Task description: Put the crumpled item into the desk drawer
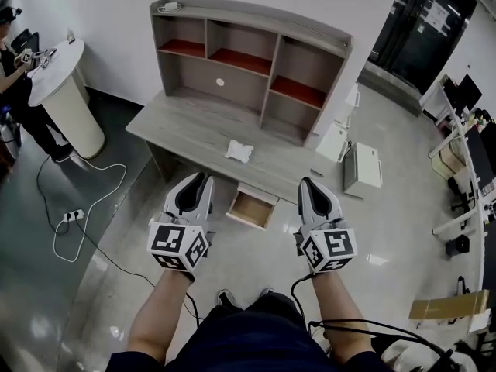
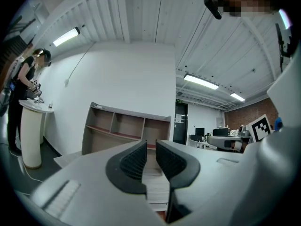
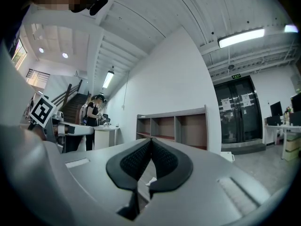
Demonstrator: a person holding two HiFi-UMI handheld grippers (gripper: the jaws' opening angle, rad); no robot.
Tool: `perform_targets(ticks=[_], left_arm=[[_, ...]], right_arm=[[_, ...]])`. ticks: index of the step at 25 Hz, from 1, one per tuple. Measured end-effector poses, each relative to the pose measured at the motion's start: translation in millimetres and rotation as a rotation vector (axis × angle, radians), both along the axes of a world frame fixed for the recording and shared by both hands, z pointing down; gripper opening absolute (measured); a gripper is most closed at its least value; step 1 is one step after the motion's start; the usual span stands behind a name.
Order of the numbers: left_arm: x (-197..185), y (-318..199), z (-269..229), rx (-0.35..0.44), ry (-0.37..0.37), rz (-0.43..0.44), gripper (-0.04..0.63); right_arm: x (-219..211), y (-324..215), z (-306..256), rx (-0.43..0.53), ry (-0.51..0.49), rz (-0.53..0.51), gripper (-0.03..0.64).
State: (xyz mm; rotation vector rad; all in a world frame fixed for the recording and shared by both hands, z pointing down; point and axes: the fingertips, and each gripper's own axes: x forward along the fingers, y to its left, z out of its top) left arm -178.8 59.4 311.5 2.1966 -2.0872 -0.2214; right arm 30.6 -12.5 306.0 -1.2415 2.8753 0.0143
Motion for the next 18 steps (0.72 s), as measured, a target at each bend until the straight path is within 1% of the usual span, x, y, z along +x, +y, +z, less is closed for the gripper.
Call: perform_targets(ticks=[7,12,18], left_arm=[[-11,-10,14,-0.021,0.020,-0.005,0.063],[-21,-29,23,-0.044,0.007,-0.034,0.063],[-31,-66,20,-0.050,-0.019,-0.087,0.063]], right_arm=[[-10,-13,12,-0.020,0.013,-0.001,0.006],[-23,-42,25,-0.042,0.000,-0.027,0.006],[-39,-86,32,-0.061,-0.015,-0.085,0.006]])
